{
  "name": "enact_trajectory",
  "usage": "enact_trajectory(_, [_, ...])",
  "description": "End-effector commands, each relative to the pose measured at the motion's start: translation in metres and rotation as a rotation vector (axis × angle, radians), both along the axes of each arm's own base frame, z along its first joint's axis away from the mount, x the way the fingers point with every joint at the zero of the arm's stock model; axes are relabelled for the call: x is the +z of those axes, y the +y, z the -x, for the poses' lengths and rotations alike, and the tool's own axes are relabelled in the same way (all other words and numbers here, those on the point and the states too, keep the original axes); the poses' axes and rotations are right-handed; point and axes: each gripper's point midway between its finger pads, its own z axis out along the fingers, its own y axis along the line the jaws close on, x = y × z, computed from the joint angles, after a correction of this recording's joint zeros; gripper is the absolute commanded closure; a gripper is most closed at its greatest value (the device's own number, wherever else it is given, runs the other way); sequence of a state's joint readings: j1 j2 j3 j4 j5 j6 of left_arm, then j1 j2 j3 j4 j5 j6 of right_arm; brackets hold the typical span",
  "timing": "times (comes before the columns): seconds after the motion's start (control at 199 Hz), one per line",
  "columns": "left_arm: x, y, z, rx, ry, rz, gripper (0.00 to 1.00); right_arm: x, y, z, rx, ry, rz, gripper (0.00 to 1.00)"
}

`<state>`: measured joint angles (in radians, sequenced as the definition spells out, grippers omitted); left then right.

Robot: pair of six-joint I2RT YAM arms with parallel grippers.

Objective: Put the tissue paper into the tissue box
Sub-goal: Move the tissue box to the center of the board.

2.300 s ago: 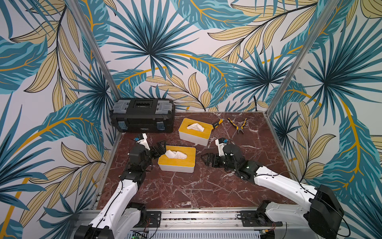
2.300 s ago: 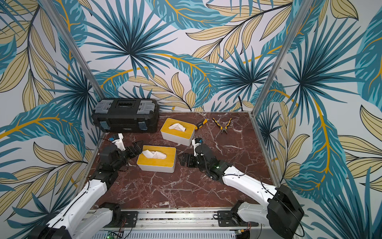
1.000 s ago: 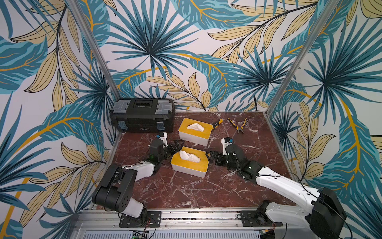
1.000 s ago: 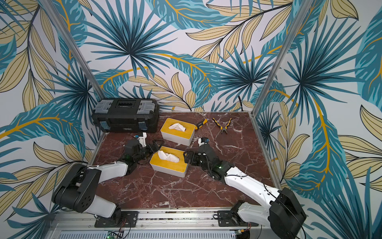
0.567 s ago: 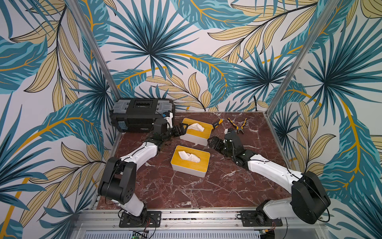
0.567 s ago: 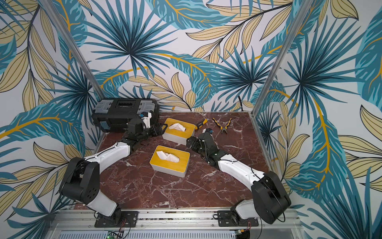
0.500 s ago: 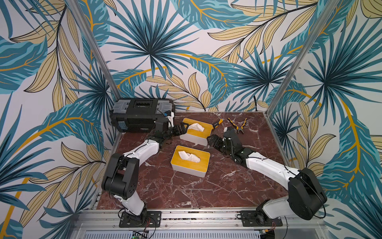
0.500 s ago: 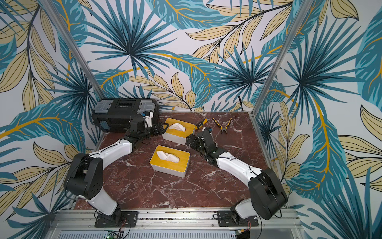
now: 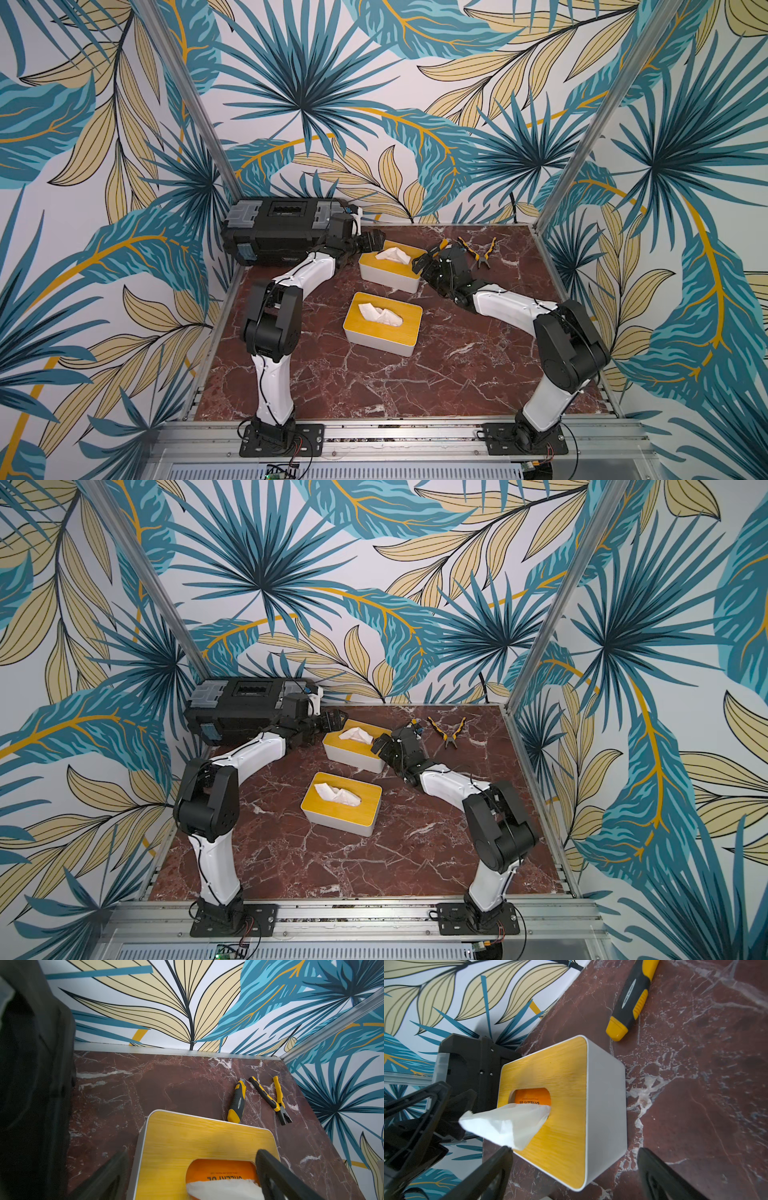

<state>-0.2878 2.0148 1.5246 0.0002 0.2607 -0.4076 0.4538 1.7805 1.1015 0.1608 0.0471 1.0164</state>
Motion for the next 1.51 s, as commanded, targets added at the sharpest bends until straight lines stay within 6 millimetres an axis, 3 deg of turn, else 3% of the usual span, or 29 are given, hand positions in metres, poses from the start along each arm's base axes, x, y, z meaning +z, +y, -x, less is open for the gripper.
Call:
enact_trajectory(0.0, [-0.013,-0.004,-0.006,-0.003,0.026,-0.046,0.00,-0.004,0.006,-0.010,-0.001,0.000,-0.049,0.00])
enact_trajectory(0.201, [-0.033,-0.020,-0.008,-0.042,0.063,0.011,0.00,-0.019,0.014,-0.019,0.030,0.008,-0.075,0.00])
enact_trajectory(0.391, [-0.047,-0.023,0.003,-0.053,0.092,0.013,0.00,-0.030,0.023,-0.027,0.098,0.025,-0.097,0.01])
enact_trajectory(0.647, [-0.033,-0.031,0.033,-0.069,0.058,0.123,0.00,-0.038,0.035,-0.024,0.202,0.046,-0.112,0.02])
enact_trajectory(1.084, [-0.055,-0.019,0.085,-0.058,0.084,0.192,0.00,-0.050,0.042,0.024,0.321,0.120,-0.147,0.03])
enact_trajectory(1.36, [-0.062,-0.016,0.100,-0.078,0.108,0.178,0.00,-0.050,0.052,0.062,0.357,0.138,-0.180,0.03])
enact_trajectory(1.5, [-0.061,-0.012,0.105,-0.068,0.108,0.170,0.00,-0.048,0.047,0.068,0.353,0.140,-0.149,0.03])
